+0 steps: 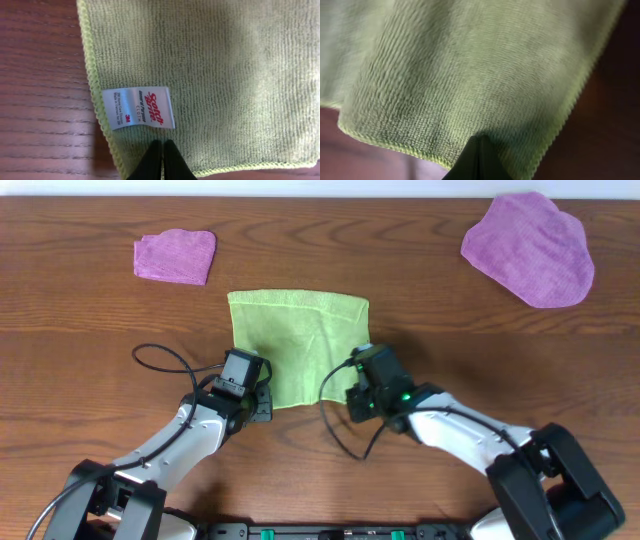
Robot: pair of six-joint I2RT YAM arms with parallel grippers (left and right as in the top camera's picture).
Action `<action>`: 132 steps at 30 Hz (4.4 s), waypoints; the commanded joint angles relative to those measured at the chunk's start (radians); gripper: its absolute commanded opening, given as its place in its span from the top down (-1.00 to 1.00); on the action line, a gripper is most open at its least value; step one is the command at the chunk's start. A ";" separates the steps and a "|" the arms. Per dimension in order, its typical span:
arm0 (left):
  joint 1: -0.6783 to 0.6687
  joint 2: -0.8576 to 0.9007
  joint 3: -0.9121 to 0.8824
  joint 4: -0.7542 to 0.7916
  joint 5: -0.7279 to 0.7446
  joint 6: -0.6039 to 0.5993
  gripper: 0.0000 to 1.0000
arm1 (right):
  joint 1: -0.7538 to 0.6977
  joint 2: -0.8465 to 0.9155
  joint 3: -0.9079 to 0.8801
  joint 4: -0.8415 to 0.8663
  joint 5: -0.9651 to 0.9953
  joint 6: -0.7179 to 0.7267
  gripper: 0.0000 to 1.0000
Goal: Fold the cloth
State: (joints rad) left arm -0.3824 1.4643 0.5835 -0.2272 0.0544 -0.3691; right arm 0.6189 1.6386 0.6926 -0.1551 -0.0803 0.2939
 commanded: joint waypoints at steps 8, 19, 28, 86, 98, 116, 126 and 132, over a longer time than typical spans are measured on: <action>0.005 0.013 0.069 -0.115 -0.106 0.010 0.88 | 0.126 0.050 -0.051 -0.035 0.031 0.095 0.97; 0.003 0.012 0.069 -0.153 -0.061 0.006 0.88 | 0.087 0.050 -0.051 -0.190 0.112 0.106 0.97; 0.002 0.011 0.069 -0.153 -0.009 0.006 0.88 | -0.021 0.050 -0.051 -0.220 0.140 0.124 0.97; 0.004 -0.013 0.200 -0.064 0.043 0.011 0.88 | -0.091 -0.244 0.028 -0.172 0.125 0.018 0.97; 0.037 0.107 0.289 -0.033 0.055 0.080 0.88 | -0.212 -0.094 0.137 -0.092 0.015 -0.068 0.97; 0.037 0.412 0.536 -0.070 0.070 0.124 0.88 | -0.212 0.206 0.396 -0.088 -0.071 -0.109 0.97; 0.072 0.441 0.612 -0.067 0.071 0.157 0.88 | -0.213 0.242 0.420 -0.074 -0.086 -0.135 0.97; 0.092 0.446 0.642 -0.084 0.074 0.165 0.88 | -0.213 0.251 0.429 -0.064 -0.089 -0.135 0.97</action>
State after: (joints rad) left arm -0.2928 1.8927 1.2087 -0.3004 0.1272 -0.2272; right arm 0.4114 1.8721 1.0992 -0.2226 -0.1581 0.1741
